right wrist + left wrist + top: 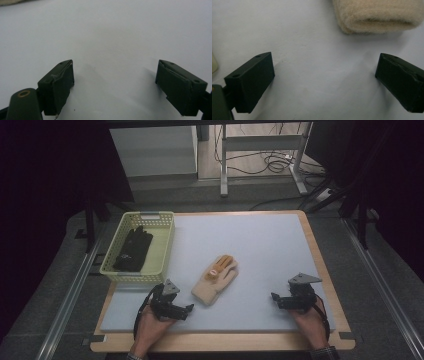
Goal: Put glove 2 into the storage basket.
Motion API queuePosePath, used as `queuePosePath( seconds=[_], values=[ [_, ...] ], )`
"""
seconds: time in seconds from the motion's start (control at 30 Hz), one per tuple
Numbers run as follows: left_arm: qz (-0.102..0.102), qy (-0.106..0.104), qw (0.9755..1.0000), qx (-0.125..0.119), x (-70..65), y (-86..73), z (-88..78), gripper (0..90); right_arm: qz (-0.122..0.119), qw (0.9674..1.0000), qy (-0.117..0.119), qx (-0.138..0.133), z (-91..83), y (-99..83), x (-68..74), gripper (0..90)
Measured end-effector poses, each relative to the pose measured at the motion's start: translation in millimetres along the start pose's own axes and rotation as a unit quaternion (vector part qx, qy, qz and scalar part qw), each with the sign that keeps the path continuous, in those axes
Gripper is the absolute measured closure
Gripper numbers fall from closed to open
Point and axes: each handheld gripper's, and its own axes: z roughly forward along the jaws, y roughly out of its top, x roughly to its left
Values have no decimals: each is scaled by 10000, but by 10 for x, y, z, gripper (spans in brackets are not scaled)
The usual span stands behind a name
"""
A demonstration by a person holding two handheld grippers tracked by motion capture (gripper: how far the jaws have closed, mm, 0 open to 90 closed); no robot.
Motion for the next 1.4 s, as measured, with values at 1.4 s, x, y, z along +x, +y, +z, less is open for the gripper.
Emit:
queuePosePath(
  seconds=[1.4],
  values=[
    [363,-450,9968,545,-302,1045,576,0,-6,10000,3,-4,-1,-1,-2,149]
  ],
)
